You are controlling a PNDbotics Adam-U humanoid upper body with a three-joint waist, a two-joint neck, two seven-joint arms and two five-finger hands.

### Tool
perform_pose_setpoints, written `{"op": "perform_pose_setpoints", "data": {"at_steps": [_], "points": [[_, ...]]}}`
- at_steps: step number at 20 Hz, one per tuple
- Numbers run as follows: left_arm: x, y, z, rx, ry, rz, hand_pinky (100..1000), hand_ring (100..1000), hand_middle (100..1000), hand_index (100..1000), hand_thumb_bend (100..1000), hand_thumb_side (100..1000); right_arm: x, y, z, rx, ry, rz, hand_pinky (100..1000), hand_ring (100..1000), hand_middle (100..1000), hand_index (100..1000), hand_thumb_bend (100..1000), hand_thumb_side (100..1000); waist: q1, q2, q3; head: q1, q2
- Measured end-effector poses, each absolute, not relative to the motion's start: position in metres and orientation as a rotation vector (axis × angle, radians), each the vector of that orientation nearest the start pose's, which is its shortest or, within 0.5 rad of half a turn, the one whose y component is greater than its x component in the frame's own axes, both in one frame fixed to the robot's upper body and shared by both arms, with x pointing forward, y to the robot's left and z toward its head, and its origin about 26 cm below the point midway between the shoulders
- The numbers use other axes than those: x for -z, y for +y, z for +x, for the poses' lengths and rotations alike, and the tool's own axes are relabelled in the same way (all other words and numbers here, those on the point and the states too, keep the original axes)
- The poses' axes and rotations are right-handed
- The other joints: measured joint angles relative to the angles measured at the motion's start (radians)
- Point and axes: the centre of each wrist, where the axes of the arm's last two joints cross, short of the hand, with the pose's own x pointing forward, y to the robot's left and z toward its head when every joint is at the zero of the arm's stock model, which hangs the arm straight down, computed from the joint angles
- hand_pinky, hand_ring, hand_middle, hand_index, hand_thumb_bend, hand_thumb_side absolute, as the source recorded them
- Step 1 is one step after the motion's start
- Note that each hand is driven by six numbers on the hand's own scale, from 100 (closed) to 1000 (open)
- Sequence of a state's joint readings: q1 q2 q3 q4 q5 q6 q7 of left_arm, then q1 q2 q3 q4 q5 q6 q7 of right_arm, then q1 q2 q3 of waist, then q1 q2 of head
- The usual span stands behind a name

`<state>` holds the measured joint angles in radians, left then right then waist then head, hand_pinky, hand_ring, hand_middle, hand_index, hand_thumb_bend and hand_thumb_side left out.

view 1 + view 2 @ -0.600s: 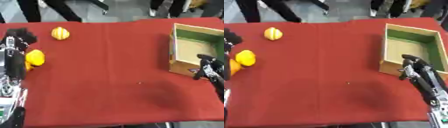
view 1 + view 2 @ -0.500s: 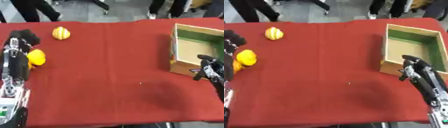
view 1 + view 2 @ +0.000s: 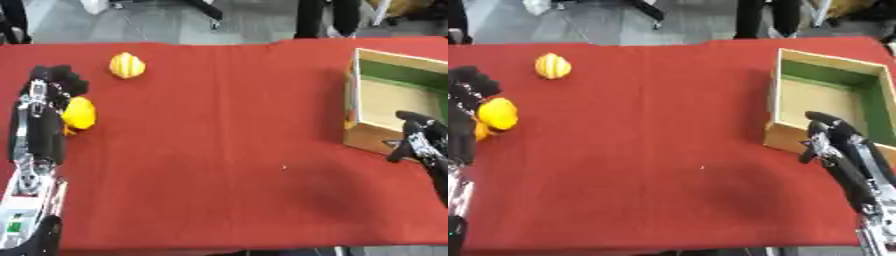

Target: Pick up the objects with one hand, pass them to the other hand, and then place them into the box on the other side of the table.

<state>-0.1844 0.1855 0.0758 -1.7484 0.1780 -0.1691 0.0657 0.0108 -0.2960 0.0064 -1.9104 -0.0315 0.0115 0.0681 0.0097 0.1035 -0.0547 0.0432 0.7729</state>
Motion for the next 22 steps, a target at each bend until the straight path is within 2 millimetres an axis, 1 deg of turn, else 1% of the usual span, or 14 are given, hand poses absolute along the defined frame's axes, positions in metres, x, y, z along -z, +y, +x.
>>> {"op": "perform_pose_setpoints", "data": {"at_steps": [4, 6, 8, 9, 10, 11, 12, 13, 14, 16, 17, 18, 19, 22], "points": [[-0.099, 0.281, 0.314, -0.045, -2.102, 0.033, 707, 613, 563, 686, 100, 755, -0.091, -0.291, 0.264, -0.324, -1.856, -0.121, 462, 377, 331, 815, 100, 621, 0.000, 0.000, 0.000, 0.000, 0.000], [-0.099, 0.282, 0.314, -0.025, -2.101, 0.058, 711, 620, 570, 691, 100, 696, -0.091, -0.291, 0.264, -0.323, -1.854, -0.121, 462, 377, 331, 816, 100, 620, 0.000, 0.000, 0.000, 0.000, 0.000], [-0.105, 0.294, 0.314, 0.055, -2.091, 0.163, 717, 626, 577, 700, 100, 627, -0.091, -0.291, 0.264, -0.323, -1.854, -0.121, 461, 377, 331, 815, 100, 620, 0.000, 0.000, 0.000, 0.000, 0.000], [-0.110, 0.304, 0.314, 0.120, -2.079, 0.242, 725, 636, 590, 715, 100, 510, -0.091, -0.291, 0.264, -0.323, -1.854, -0.121, 461, 376, 330, 814, 100, 619, 0.000, 0.000, -0.001, 0.000, 0.000], [-0.117, 0.316, 0.313, 0.206, -2.056, 0.337, 728, 640, 595, 720, 100, 463, -0.091, -0.291, 0.264, -0.323, -1.854, -0.121, 462, 376, 330, 814, 100, 619, 0.000, 0.000, -0.002, 0.000, 0.000], [-0.126, 0.328, 0.312, 0.304, -2.021, 0.442, 735, 650, 610, 738, 100, 382, -0.091, -0.291, 0.264, -0.323, -1.853, -0.122, 461, 376, 330, 814, 100, 618, 0.000, 0.000, -0.005, 0.000, 0.000], [-0.135, 0.340, 0.311, 0.410, -1.974, 0.545, 739, 654, 617, 748, 100, 349, -0.091, -0.291, 0.263, -0.323, -1.852, -0.122, 461, 376, 332, 814, 100, 618, 0.000, 0.000, -0.007, -0.001, 0.000], [-0.144, 0.352, 0.311, 0.515, -1.916, 0.641, 746, 662, 634, 765, 100, 264, -0.091, -0.291, 0.263, -0.322, -1.852, -0.123, 461, 376, 334, 814, 100, 616, 0.000, 0.000, -0.007, -0.002, 0.000], [-0.151, 0.363, 0.311, 0.622, -1.840, 0.728, 750, 665, 641, 768, 119, 242, -0.091, -0.291, 0.263, -0.322, -1.851, -0.124, 461, 376, 335, 814, 100, 616, 0.000, 0.000, -0.007, -0.003, 0.000], [-0.164, 0.385, 0.311, 0.814, -1.659, 0.862, 754, 669, 651, 770, 244, 187, -0.090, -0.291, 0.263, -0.322, -1.847, -0.125, 462, 377, 336, 814, 100, 613, 0.000, -0.001, -0.007, -0.004, 0.000], [-0.169, 0.394, 0.312, 0.895, -1.567, 0.910, 758, 674, 661, 778, 305, 184, -0.089, -0.291, 0.262, -0.322, -1.845, -0.125, 461, 376, 336, 814, 100, 612, 0.000, -0.002, -0.008, -0.004, 0.000], [-0.175, 0.403, 0.313, 0.966, -1.478, 0.945, 758, 670, 658, 782, 329, 179, -0.089, -0.291, 0.262, -0.322, -1.843, -0.125, 461, 376, 336, 814, 100, 611, 0.000, -0.005, -0.011, -0.005, 0.000], [-0.181, 0.409, 0.314, 1.033, -1.390, 0.970, 761, 664, 666, 791, 399, 172, -0.089, -0.291, 0.262, -0.323, -1.842, -0.125, 461, 376, 337, 814, 100, 610, 0.000, -0.007, -0.013, -0.005, 0.000], [-0.195, 0.422, 0.320, 1.189, -1.159, 1.000, 761, 665, 674, 797, 437, 207, -0.089, -0.292, 0.262, -0.324, -1.841, -0.125, 461, 377, 338, 814, 100, 611, 0.000, -0.010, -0.013, -0.004, 0.000]]}}
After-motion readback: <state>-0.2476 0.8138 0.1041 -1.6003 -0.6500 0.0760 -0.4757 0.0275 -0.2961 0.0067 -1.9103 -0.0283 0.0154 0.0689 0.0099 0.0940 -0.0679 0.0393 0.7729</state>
